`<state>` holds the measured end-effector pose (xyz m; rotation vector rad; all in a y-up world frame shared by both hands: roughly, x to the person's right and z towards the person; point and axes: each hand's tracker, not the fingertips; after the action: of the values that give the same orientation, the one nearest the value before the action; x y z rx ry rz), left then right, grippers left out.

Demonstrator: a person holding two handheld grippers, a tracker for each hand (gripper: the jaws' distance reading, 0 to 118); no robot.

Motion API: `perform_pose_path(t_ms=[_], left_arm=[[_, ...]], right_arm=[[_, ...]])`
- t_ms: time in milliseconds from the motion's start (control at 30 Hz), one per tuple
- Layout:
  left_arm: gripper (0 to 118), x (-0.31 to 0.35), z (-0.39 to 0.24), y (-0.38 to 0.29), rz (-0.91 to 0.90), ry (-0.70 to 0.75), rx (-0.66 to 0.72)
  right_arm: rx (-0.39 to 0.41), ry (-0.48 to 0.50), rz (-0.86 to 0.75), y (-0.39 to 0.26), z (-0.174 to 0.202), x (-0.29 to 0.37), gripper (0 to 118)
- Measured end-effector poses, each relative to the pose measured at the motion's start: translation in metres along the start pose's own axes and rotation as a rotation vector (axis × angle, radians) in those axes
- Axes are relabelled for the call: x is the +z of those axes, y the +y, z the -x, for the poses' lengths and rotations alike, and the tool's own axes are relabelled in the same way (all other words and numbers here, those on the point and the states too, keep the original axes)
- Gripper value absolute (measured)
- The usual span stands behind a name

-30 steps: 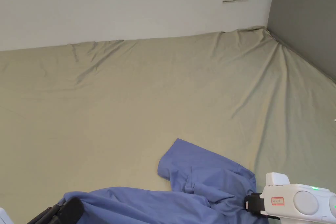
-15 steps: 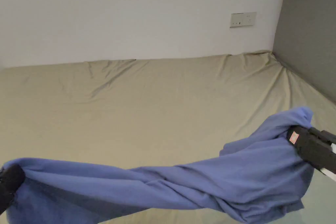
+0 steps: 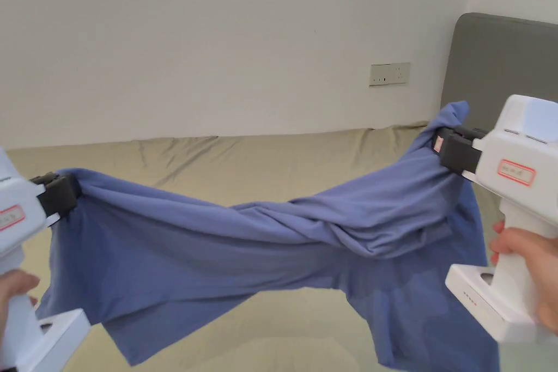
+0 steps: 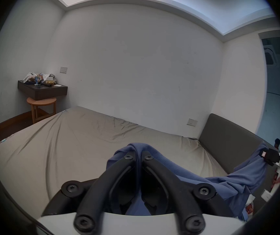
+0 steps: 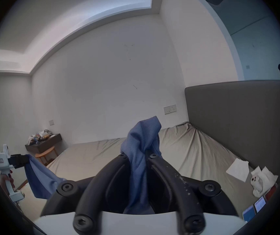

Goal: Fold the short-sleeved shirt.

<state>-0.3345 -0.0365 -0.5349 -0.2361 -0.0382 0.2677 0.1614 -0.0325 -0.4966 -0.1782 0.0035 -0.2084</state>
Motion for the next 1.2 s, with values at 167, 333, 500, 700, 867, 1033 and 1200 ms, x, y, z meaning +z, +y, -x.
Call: perform_pose_path(t_ms=[167, 333, 500, 700, 867, 1033, 1200], left_arm=[[4, -0.09, -0.014, 0.026, -0.003, 0.029, -0.071], [4, -0.159, -0.025, 0.029, -0.013, 0.054, -0.089], [4, -0.218, -0.02, -0.03, 0.152, 0.075, -0.132], [4, -0.233, 0.011, -0.147, 0.395, 0.089, -0.062], [4, -0.208, 0.037, -0.216, 0.549, 0.1, -0.112], [4, -0.152, 0.061, -0.23, 0.558, 0.049, -0.021], [4, -0.072, 0.068, -0.227, 0.531, 0.036, -0.069]], right_arm=[[-0.026, -0.065, 0.018, 0.028, 0.002, -0.083, 15], [-0.006, -0.126, 0.027, 0.027, 0.004, -0.146, 15], [-0.11, -0.184, 0.179, -0.028, -0.005, -0.188, 15], [-0.035, -0.24, 0.443, -0.137, -0.031, -0.205, 15], [-0.092, -0.259, 0.633, -0.21, -0.05, -0.17, 15], [-0.185, -0.246, 0.702, -0.232, -0.075, -0.11, 15], [-0.161, -0.186, 0.745, -0.221, -0.082, -0.037, 15]])
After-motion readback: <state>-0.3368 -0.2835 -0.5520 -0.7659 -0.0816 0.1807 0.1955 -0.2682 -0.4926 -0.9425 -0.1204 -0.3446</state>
